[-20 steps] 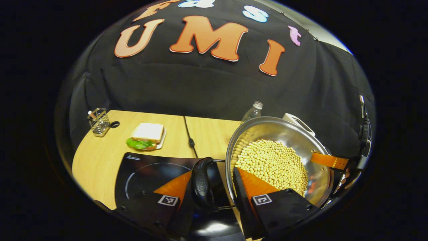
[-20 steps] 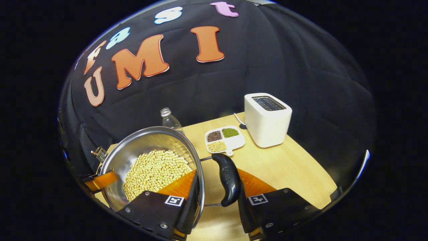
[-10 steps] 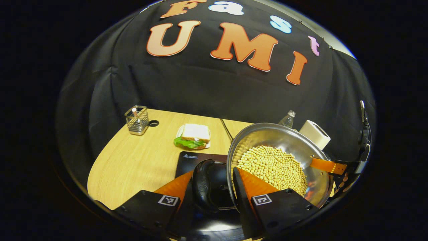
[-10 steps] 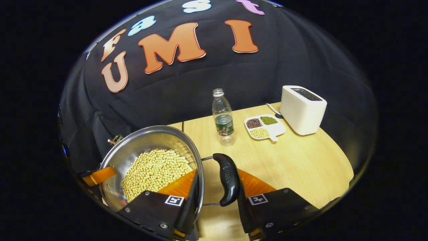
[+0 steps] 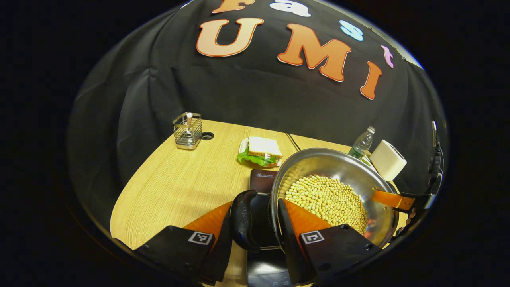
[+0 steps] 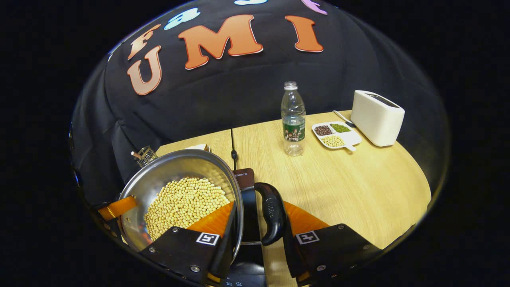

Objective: First push the handle of the pot to place it horizontally, then grasp the pot with both hands and set it on the induction cooktop.

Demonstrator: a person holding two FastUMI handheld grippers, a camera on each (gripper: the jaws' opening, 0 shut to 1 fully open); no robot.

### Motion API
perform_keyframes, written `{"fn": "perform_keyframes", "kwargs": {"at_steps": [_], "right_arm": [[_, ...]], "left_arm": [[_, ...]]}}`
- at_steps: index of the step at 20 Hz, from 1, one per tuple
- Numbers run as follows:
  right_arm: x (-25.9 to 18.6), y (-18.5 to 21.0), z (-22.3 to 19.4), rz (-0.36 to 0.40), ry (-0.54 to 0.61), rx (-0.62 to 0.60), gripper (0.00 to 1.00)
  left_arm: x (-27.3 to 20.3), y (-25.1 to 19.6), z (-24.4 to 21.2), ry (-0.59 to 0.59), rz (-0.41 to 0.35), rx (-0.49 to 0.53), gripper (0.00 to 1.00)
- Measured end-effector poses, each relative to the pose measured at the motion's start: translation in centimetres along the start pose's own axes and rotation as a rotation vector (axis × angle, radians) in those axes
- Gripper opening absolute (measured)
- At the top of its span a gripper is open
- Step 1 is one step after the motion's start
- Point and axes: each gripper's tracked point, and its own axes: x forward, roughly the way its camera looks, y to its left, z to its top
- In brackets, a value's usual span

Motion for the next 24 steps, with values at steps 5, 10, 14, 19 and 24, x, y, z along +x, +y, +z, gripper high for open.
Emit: {"fn": "perform_keyframes", "kwargs": {"at_steps": [5, 10, 14, 19, 24], "right_arm": [[0.7, -0.1, -1.4, -0.020, 0.036, -0.008, 0.51], [0.5, -0.4, -1.2, -0.014, 0.030, -0.003, 0.56], [-2.7, -1.6, 3.4, -0.027, -0.093, -0.035, 0.82], [-9.7, -3.8, 10.7, -0.047, -0.279, -0.058, 0.94], [-18.1, -6.6, 16.9, -0.076, -0.435, -0.089, 0.94]], "left_arm": [[1.1, 0.7, -1.1, 0.035, 0.006, -0.019, 0.66], [0.5, 1.4, 0.4, -0.011, 0.045, 0.021, 0.70], [-2.9, 1.3, 5.5, -0.155, 0.090, 0.081, 0.98], [-11.2, 1.0, 15.6, -0.404, 0.091, 0.079, 0.98], [-21.6, 2.8, 22.5, -0.588, 0.150, 0.106, 0.98]]}}
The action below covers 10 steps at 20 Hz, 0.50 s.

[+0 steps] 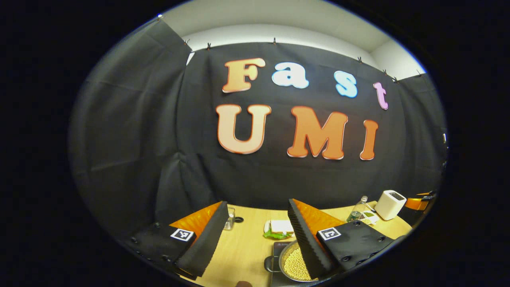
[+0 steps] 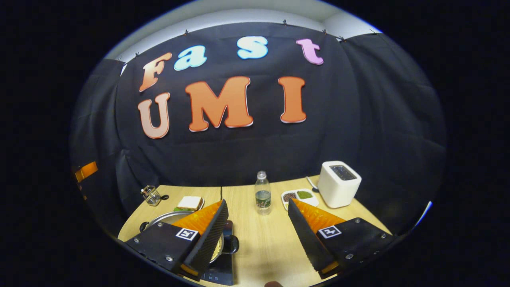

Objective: First push the handle of the pot to place it horizontally, then grasp the pot with both hands and set it on the induction cooktop.

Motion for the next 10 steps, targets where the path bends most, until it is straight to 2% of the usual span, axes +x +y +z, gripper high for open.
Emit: {"fn": "perform_keyframes", "kwargs": {"at_steps": [2, 5, 6, 8, 10], "right_arm": [[-2.6, -1.1, 3.4, 0.000, -0.060, -0.007, 0.94], [-5.9, -3.4, 7.3, -0.016, -0.143, -0.029, 0.94], [-6.9, -4.3, 8.2, -0.030, -0.156, -0.042, 0.94], [-8.7, -5.5, 9.3, -0.043, -0.176, -0.057, 0.94], [-10.0, -6.3, 10.0, -0.044, -0.181, -0.054, 0.94]], "left_arm": [[-2.2, 1.5, 2.6, -0.019, 0.021, -0.004, 0.99], [-5.8, 5.6, 7.0, -0.084, 0.105, 0.002, 0.99], [-6.9, 6.6, 8.6, -0.108, 0.123, 0.010, 0.96], [-9.2, 8.0, 11.1, -0.143, 0.149, 0.026, 0.99], [-11.0, 8.4, 12.9, -0.163, 0.149, 0.040, 0.99]]}}
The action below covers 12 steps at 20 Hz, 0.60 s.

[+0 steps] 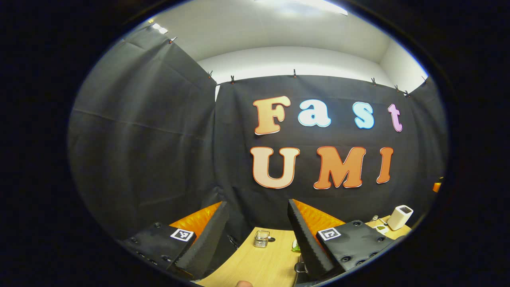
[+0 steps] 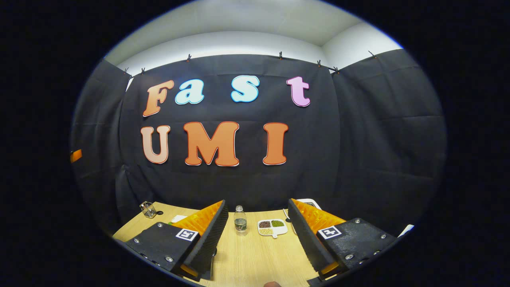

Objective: First push the handle of the pot to place it horizontally, then grasp the pot with both hands and set it on the induction cooktop.

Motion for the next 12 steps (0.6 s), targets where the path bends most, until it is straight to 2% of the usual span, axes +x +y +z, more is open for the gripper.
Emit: {"fn": "perform_keyframes", "kwargs": {"at_steps": [4, 5, 6, 7, 9, 10, 11, 12], "right_arm": [[-1.2, -1.4, 1.2, -0.017, -0.036, 0.005, 0.94], [-1.5, -1.5, 1.3, -0.017, -0.040, 0.010, 1.00], [-1.7, -1.6, 1.3, -0.018, -0.044, 0.014, 0.99], [-1.8, -1.8, 1.3, -0.020, -0.044, 0.013, 0.94], [-1.8, -2.2, 1.0, -0.031, -0.041, 0.009, 0.94], [-1.8, -2.3, 0.7, -0.034, -0.033, 0.009, 0.99], [-1.7, -2.3, 0.5, -0.034, -0.028, 0.015, 0.99], [-1.7, -2.4, 0.3, -0.034, -0.022, 0.020, 0.94]], "left_arm": [[-2.0, -0.1, 2.2, -0.031, -0.008, 0.023, 0.99], [-2.4, -0.6, 2.3, -0.036, -0.020, 0.019, 0.99], [-2.6, -1.1, 2.5, -0.042, -0.030, 0.017, 0.99], [-2.7, -1.4, 2.5, -0.044, -0.037, 0.020, 0.99], [-2.5, -1.7, 2.4, -0.050, -0.041, 0.028, 0.99], [-2.2, -2.0, 2.2, -0.046, -0.045, 0.029, 0.99], [-2.1, -2.4, 1.8, -0.040, -0.055, 0.021, 0.99], [-1.9, -2.8, 1.5, -0.031, -0.065, 0.010, 0.99]]}}
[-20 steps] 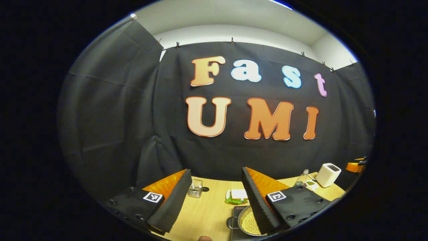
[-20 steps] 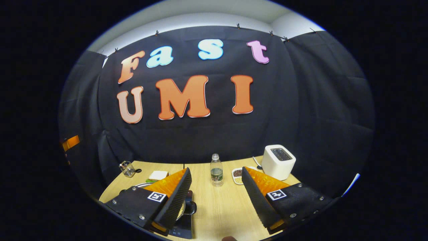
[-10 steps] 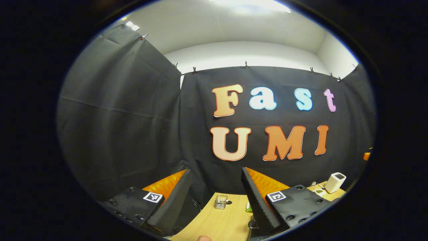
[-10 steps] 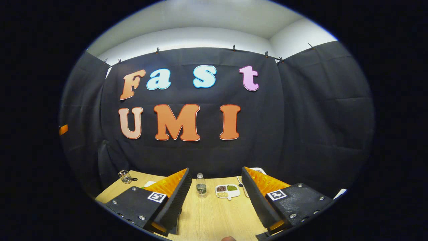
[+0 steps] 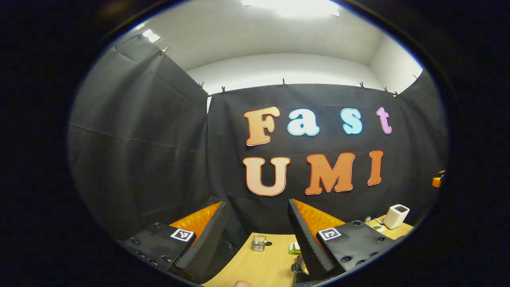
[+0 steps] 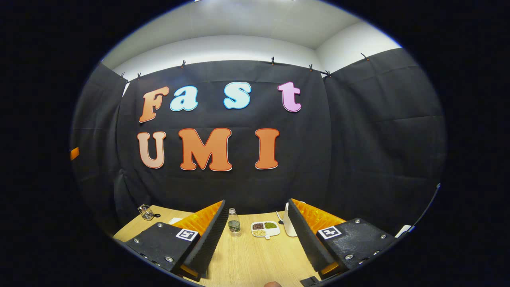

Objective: First push the handle of the pot to place it horizontally, then grasp the pot with both hands and set it on the induction cooktop.

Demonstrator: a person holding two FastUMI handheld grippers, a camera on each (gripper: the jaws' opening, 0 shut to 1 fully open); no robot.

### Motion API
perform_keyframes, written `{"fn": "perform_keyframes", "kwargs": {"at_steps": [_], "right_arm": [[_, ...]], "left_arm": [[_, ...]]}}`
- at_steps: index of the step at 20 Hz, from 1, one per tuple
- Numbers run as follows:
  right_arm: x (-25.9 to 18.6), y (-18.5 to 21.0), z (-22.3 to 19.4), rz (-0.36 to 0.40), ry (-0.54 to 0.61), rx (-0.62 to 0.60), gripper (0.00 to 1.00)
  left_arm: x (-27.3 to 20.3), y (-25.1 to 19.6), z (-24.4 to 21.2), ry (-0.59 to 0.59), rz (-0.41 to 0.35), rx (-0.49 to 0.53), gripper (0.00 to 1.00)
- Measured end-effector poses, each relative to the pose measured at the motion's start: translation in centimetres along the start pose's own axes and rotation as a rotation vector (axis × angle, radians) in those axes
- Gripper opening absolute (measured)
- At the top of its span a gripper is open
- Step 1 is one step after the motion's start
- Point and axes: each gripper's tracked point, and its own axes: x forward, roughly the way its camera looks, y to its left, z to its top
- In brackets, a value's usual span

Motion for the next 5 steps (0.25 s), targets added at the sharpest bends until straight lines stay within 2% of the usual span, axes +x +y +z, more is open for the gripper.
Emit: {"fn": "perform_keyframes", "kwargs": {"at_steps": [5], "right_arm": [[-0.05, -0.38, -0.19, -0.007, 0.002, 0.000, 0.94]], "left_arm": [[0.88, 0.62, -0.62, 0.010, 0.014, -0.003, 0.99]]}}
